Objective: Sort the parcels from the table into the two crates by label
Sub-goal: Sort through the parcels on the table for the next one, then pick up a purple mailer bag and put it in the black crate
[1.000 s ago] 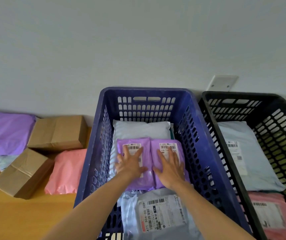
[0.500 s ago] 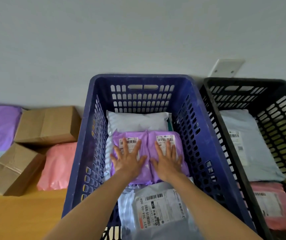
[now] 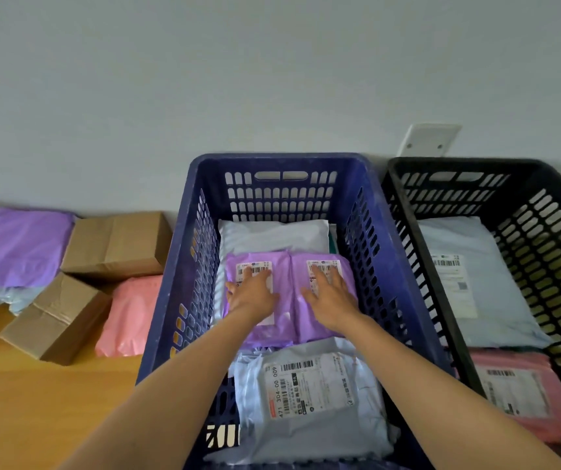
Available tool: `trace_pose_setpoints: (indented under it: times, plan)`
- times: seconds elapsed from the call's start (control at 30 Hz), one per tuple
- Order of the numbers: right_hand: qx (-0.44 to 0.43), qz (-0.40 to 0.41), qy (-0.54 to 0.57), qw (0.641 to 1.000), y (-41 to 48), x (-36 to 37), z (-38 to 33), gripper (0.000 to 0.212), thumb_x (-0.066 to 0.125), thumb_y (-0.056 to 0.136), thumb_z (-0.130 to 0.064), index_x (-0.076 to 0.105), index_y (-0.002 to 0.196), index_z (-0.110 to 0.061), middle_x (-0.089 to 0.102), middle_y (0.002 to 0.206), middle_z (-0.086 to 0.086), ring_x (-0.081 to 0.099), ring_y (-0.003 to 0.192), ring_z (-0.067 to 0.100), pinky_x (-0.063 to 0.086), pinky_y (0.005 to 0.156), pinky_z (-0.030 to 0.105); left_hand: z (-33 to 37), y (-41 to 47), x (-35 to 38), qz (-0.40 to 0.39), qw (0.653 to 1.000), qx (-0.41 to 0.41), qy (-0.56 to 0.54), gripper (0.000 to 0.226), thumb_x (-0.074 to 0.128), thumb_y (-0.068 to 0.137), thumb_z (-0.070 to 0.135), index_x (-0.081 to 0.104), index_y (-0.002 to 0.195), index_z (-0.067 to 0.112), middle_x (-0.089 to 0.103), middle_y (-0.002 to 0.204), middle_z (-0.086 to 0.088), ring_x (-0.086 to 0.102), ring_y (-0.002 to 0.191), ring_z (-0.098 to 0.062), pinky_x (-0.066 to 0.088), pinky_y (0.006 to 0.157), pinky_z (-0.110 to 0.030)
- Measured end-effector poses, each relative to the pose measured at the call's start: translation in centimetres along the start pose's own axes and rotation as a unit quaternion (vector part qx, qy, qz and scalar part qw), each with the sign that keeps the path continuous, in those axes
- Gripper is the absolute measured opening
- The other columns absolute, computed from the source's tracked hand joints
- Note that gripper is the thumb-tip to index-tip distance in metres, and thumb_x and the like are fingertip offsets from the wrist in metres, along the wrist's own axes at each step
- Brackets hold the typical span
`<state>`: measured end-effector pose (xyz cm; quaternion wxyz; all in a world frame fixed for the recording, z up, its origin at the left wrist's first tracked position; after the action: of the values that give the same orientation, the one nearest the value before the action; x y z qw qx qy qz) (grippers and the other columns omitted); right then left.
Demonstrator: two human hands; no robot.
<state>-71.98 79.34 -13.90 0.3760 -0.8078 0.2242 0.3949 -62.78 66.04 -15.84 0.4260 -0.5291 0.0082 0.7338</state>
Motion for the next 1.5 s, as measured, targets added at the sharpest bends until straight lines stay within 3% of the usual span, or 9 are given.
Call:
trace_pose_setpoints:
  times: [0.1,0.2,0.27,0.43,0.57,0.8,1.13,1.3,1.5]
  plan:
    - [-0.037,0.014,0.055,0.998,-0.5,-1.4,-1.2,0.060,0.033,0.102,-0.045,0.009,0.154,-0.026,-0.006,0.162,0.008,0.002,0.149,0.030,0.016,0.117,0.052,1.0,-1.7,-1.3,0.025,0.999,0.021,-0.018,0.055,0.060,0.092,0.023,0.040,0.143,0.023,0.037,0.151,-0.008,0.046,0.130,-0.034,0.027,0.115,-0.052]
    - [-0.083,0.034,0.100,0.991,-1.1,-2.9,-2.7,0.059,0.032,0.101,-0.046,0.012,0.153,-0.027,-0.001,0.162,0.007,0.006,0.149,0.029,0.019,0.117,0.051,1.5,-3.5,-3.1,0.058,0.997,0.024,-0.040,0.053,0.059,0.092,0.016,0.043,0.142,0.019,0.049,0.142,-0.008,0.058,0.113,-0.029,0.050,0.096,-0.042]
    - [-0.110,0.046,0.110,0.987,-1.6,-3.8,-3.6,0.061,0.031,0.101,-0.048,0.013,0.153,-0.024,0.002,0.162,0.007,0.009,0.148,0.029,0.019,0.117,0.051,2.0,-4.8,-4.9,0.094,0.995,0.035,-0.029,0.050,0.056,0.093,0.014,0.043,0.141,0.018,0.054,0.136,-0.009,0.063,0.101,-0.026,0.055,0.083,-0.036]
    - [-0.188,0.069,0.137,0.970,-2.5,-6.4,-6.4,0.063,0.034,0.100,-0.049,0.018,0.153,-0.017,0.014,0.160,0.008,0.018,0.146,0.026,0.024,0.116,0.046,3.4,-8.0,-10.3,0.191,0.979,0.066,-0.034,0.045,0.051,0.094,0.014,0.047,0.138,0.017,0.051,0.138,-0.008,0.057,0.112,-0.026,0.051,0.083,-0.035]
    - [-0.219,0.086,0.161,0.959,-3.3,-8.2,-9.0,0.061,0.037,0.101,-0.046,0.020,0.152,-0.018,0.017,0.159,0.006,0.023,0.144,0.023,0.025,0.114,0.041,3.9,-10.4,-13.8,0.248,0.964,0.088,-0.037,0.044,0.049,0.093,0.014,0.048,0.138,0.018,0.051,0.138,-0.007,0.047,0.125,-0.026,0.048,0.095,-0.041]
    - [-0.284,0.103,0.188,0.934,-5.6,-9.4,-14.5,0.055,0.039,0.102,-0.039,0.027,0.150,-0.015,0.026,0.155,0.006,0.027,0.142,0.021,0.026,0.113,0.038,0.8,-14.3,-18.6,0.295,0.953,0.061,-0.019,0.045,0.047,0.091,0.014,0.050,0.136,0.018,0.053,0.133,-0.007,0.051,0.119,-0.028,0.047,0.095,-0.041]
    - [-0.332,0.108,0.180,0.920,-9.2,-4.8,-25.3,0.051,0.040,0.102,-0.037,0.032,0.146,-0.013,0.032,0.151,0.009,0.034,0.137,0.022,0.030,0.109,0.036,-10.2,-19.4,-24.3,0.349,0.935,0.017,-0.054,0.050,0.047,0.089,0.012,0.047,0.137,0.024,0.053,0.134,-0.008,0.050,0.122,-0.026,0.044,0.096,-0.034]
    - [-0.338,0.117,0.162,0.920,-11.5,-0.6,-31.8,0.049,0.042,0.101,-0.037,0.034,0.144,-0.013,0.034,0.148,0.012,0.041,0.133,0.025,0.033,0.106,0.031,-18.1,-21.9,-27.2,0.360,0.931,0.015,-0.059,0.048,0.050,0.090,0.013,0.048,0.137,0.019,0.055,0.135,-0.010,0.050,0.123,-0.027,0.040,0.094,-0.030]
    - [-0.329,0.127,0.133,0.926,-13.4,5.4,-37.6,0.052,0.042,0.101,-0.038,0.035,0.144,-0.011,0.042,0.145,0.013,0.046,0.129,0.026,0.043,0.104,0.038,-28.2,-23.4,-29.3,0.342,0.938,0.005,-0.057,0.051,0.050,0.091,0.011,0.045,0.140,0.021,0.049,0.141,-0.006,0.049,0.125,-0.026,0.046,0.095,-0.034]
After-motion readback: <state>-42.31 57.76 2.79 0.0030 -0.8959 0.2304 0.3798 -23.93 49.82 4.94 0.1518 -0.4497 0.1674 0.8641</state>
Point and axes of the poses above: each hand's wrist, its own y-axis towards the middle knuckle, its own x-axis out of the palm, z = x × y, the point moved 5 cm from there along y, towards the middle knuckle
